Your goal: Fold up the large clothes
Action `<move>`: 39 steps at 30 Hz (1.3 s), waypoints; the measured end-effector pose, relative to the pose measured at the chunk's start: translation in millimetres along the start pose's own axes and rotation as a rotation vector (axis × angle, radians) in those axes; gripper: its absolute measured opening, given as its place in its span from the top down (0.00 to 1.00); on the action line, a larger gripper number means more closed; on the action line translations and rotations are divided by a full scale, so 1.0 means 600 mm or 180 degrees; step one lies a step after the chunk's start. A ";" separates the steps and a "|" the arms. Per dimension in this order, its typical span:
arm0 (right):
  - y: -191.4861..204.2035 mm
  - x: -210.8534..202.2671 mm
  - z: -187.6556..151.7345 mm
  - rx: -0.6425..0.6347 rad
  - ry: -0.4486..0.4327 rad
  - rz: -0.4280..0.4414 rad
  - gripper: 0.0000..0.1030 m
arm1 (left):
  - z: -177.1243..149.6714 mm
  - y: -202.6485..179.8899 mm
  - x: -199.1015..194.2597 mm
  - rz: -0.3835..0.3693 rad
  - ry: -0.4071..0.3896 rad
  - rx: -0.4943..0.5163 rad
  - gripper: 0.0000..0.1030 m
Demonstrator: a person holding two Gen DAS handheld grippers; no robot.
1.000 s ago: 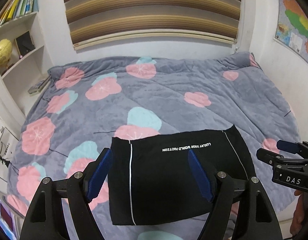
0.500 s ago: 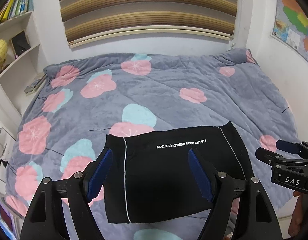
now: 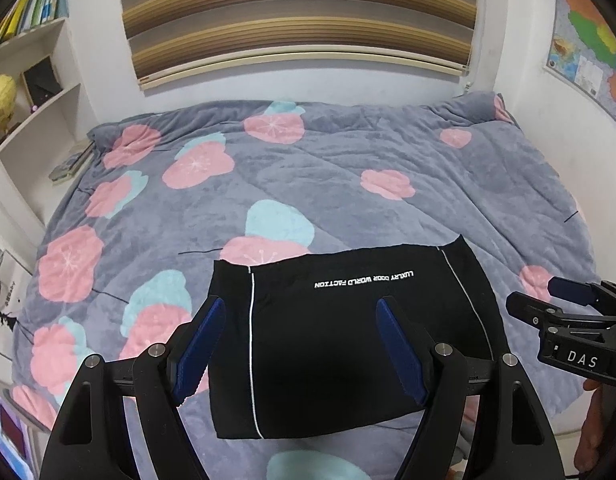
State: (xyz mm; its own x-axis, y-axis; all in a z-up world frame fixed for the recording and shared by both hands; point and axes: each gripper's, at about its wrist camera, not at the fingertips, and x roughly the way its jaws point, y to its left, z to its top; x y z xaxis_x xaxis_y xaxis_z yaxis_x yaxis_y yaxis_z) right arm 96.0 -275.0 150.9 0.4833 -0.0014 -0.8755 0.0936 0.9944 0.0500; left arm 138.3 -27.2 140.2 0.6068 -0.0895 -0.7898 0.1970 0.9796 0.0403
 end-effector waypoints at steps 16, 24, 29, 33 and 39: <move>-0.006 0.017 0.000 -0.0003 0.0090 0.0009 0.26 | -0.003 0.012 0.018 0.0111 0.0091 -0.0015 0.24; -0.004 0.021 -0.001 -0.0004 0.0105 0.0030 0.26 | 0.000 -0.007 0.014 0.0289 -0.0001 0.0201 0.24; -0.005 0.022 -0.002 0.0006 0.0108 0.0037 0.26 | 0.000 -0.004 0.014 0.0306 0.0014 0.0178 0.24; -0.006 0.026 -0.001 0.0004 0.0126 0.0061 0.26 | -0.001 -0.003 0.014 0.0327 0.0029 0.0171 0.24; -0.001 0.032 -0.001 -0.0031 0.0157 0.0094 0.26 | -0.003 0.001 0.014 0.0354 0.0041 0.0185 0.24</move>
State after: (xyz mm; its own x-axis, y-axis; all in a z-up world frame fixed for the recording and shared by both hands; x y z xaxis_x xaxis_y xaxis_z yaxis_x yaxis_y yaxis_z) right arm 104.6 -275.5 133.7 0.4422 0.0328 -0.8963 0.0714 0.9949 0.0716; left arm 141.7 -27.2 132.5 0.6175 0.0217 -0.7862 0.1737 0.9712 0.1632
